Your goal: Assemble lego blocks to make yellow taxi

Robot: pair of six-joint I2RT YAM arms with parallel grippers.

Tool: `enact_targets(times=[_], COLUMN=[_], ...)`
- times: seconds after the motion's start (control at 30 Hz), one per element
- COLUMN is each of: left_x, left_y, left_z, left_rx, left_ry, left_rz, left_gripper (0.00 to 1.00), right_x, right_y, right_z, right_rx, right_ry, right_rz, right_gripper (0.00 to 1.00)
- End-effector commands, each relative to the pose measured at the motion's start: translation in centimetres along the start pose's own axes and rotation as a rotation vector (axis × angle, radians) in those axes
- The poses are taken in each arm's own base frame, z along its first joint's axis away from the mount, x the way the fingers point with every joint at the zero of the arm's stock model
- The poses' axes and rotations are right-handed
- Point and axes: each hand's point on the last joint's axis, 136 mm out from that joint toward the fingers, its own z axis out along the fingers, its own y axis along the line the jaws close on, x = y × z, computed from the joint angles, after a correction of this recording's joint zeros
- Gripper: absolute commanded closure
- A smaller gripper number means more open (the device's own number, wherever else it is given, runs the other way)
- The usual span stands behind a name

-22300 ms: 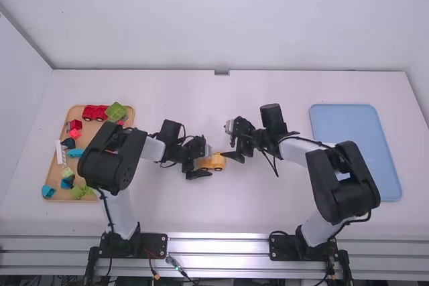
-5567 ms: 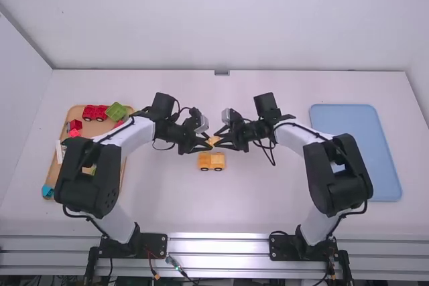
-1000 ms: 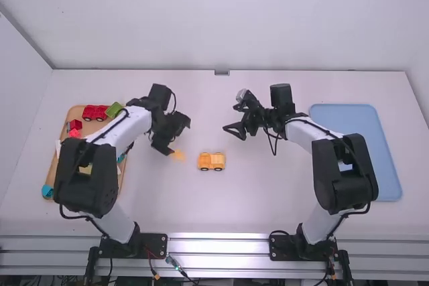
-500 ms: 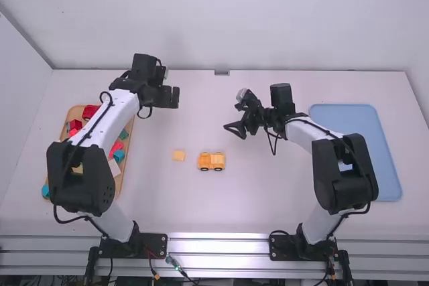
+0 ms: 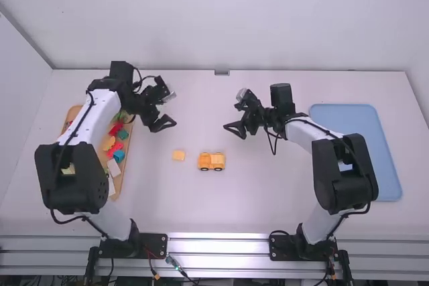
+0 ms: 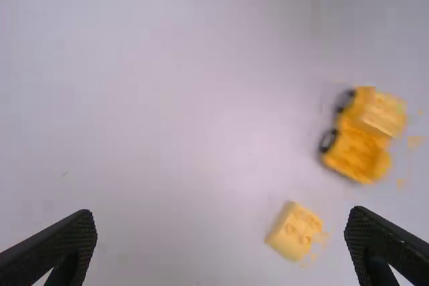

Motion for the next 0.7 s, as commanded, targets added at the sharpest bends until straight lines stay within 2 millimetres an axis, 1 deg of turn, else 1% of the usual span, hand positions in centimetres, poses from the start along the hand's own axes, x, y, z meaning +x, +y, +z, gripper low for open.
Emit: enact_targets(times=[0.0,0.07,0.1,0.13,0.2,0.3,0.33,0.43,0.5,0.6,0.67], left_x=[-2.2,-1.2,-0.7,-0.1,1.4,2.4,2.5,4.1,4.8,5.1,5.2], left_y=[-3.1,-4.1,-4.3,-4.3,-3.9,-3.8,-3.9,-4.5,-4.7,-4.6,-4.1], left_z=[-0.5,0.2,0.6,1.2,3.1,4.8,5.0,5.9,6.4,6.9,7.2], left_rx=[0.101,0.119,0.120,0.118,0.092,0.071,0.071,0.070,0.075,0.091,0.097], left_ry=[-0.271,-0.330,-0.332,-0.329,-0.322,-0.349,-0.356,-0.383,-0.383,-0.397,-0.393], left_rz=[0.355,0.372,0.362,0.344,0.259,0.218,0.214,0.196,0.196,0.187,0.165], left_gripper=[0.01,0.01,0.01,0.01,0.01,0.01,0.01,0.01,0.01,0.01,0.01], right_x=[-0.9,-1.0,-1.1,-1.1,-1.5,-1.6,-1.7,-1.8,-1.9,-2.0,-2.3], right_y=[0.7,1.2,1.6,1.8,2.9,3.5,3.5,4.6,4.9,5.0,4.8], right_z=[0.1,0.0,0.0,0.0,0.3,0.7,0.8,1.5,1.7,1.8,1.8], right_rx=[-0.048,-0.075,-0.092,-0.105,-0.152,-0.162,-0.164,-0.190,-0.199,-0.201,-0.194], right_ry=[-0.031,-0.042,-0.050,-0.055,-0.074,-0.073,-0.073,-0.069,-0.068,-0.070,-0.079], right_rz=[-0.016,-0.034,-0.048,-0.059,-0.107,-0.128,-0.128,-0.140,-0.144,-0.147,-0.129], right_gripper=[0.01,0.01,0.01,0.01,0.01,0.01,0.01,0.01,0.01,0.01,0.01])
